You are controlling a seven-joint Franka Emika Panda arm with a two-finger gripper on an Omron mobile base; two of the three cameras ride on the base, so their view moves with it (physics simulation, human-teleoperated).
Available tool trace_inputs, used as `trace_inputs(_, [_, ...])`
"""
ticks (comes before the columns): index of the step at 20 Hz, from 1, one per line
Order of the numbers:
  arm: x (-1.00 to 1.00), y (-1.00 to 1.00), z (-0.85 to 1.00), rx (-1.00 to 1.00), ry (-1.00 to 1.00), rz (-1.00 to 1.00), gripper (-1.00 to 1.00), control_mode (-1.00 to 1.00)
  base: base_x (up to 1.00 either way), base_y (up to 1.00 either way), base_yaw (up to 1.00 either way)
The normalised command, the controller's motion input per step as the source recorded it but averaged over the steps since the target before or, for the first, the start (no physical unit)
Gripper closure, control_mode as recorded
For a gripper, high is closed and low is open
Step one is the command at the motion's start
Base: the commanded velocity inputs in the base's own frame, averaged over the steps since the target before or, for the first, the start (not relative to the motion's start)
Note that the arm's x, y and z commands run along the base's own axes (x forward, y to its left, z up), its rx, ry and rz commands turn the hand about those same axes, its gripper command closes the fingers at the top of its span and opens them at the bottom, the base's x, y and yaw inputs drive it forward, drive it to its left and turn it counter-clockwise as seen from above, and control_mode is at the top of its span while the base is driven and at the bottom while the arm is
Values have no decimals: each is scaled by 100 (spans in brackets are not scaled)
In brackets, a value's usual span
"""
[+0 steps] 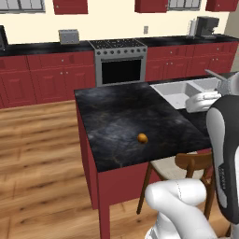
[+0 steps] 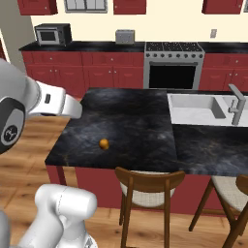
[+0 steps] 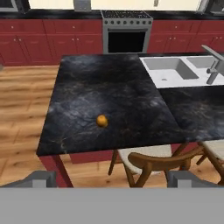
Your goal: Open the fridge, remove the mango, lemon wedge, and chicken drumstick, and place them on any counter.
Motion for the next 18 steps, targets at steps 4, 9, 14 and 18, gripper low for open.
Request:
trace_inputs(4, [-49, 0, 0, 0, -3, 0, -100, -100, 0, 0, 0])
trace_inputs(9, [0, 1, 0, 0, 0, 0, -100, 100, 0, 0, 0])
trace_inputs(14, [0, 0, 0, 0, 0, 0, -100, 100, 0, 24, 31])
trace_inputs(18, [0, 0, 0, 0, 0, 0, -100, 100, -12, 49, 85])
